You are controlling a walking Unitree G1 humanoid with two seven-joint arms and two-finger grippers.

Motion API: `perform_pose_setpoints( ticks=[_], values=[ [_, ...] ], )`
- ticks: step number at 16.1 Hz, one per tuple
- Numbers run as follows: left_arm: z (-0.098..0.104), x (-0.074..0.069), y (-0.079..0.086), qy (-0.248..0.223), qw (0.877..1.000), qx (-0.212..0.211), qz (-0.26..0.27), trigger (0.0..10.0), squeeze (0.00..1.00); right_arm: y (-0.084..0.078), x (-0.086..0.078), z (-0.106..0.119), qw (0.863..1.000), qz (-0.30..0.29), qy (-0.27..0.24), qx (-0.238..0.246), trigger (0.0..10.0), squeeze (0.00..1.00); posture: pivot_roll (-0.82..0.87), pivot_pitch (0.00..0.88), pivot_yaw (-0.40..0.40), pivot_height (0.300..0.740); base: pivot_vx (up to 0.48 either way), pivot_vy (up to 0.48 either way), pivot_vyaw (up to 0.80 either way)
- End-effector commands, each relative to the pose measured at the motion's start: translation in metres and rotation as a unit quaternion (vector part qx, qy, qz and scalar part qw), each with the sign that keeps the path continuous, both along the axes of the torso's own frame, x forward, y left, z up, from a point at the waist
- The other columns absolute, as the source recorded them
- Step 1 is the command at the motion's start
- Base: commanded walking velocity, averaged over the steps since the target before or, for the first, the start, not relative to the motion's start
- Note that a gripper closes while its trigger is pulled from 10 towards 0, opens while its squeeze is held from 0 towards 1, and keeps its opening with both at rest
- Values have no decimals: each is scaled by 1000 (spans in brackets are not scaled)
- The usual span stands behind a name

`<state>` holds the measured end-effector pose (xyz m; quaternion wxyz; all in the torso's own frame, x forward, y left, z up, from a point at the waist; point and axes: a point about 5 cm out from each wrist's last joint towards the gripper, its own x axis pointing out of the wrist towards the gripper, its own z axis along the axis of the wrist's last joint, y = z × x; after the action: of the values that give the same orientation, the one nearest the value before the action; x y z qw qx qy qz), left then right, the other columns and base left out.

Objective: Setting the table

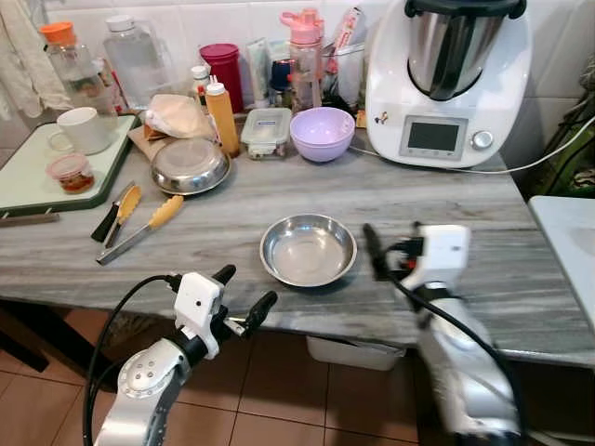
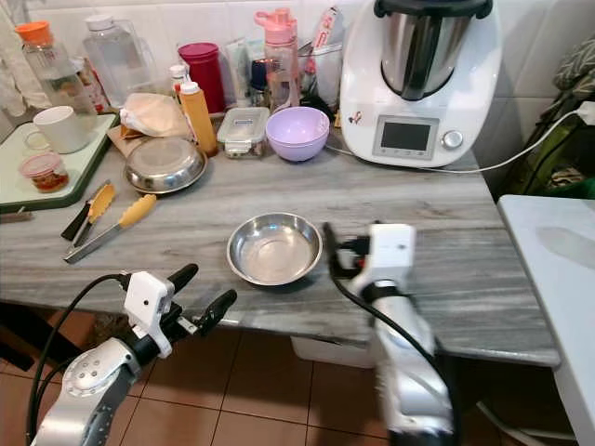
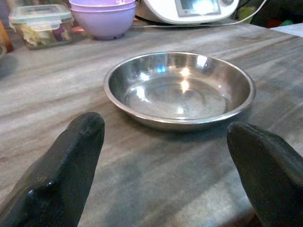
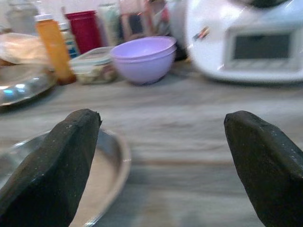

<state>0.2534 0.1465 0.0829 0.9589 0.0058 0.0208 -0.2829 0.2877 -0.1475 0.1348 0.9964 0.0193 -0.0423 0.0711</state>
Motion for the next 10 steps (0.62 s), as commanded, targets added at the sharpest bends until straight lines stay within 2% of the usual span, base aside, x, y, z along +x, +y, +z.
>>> perform_pose_setpoints(
  ticks=[1,3,4,5,6,7,10],
  values=[
    [8,6,4,-17,999,7,28,10000,0,-7,-6,11,999,-20,-29,-34,10000,1000,-109,13,76,740,0,0,0],
    [6,12,8,-13,997,1,71,10000,0,-21,-19,12,998,-47,-26,-35,10000,1000,-124,16,75,740,0,0,0],
    [4,14,10,-15,995,8,99,10000,0,-23,-25,11,998,-48,-21,-35,10000,608,-124,16,75,740,0,0,0],
    [3,16,10,-12,994,7,109,10000,0,-23,-27,11,998,-48,-18,-34,10000,608,-124,16,75,740,0,0,0],
    [2,16,11,-9,992,7,128,10000,0,-23,-30,10,998,-50,-13,-34,10000,75,-124,16,75,740,0,0,0],
    [1,16,10,-9,991,10,134,10000,0,-22,-32,9,998,-49,-10,-36,10000,0,-138,14,75,740,0,0,0],
    [-6,19,13,-2,985,23,169,10000,0,-16,-33,7,999,-41,5,-28,10000,0,-140,12,69,740,0,0,0]
  ],
)
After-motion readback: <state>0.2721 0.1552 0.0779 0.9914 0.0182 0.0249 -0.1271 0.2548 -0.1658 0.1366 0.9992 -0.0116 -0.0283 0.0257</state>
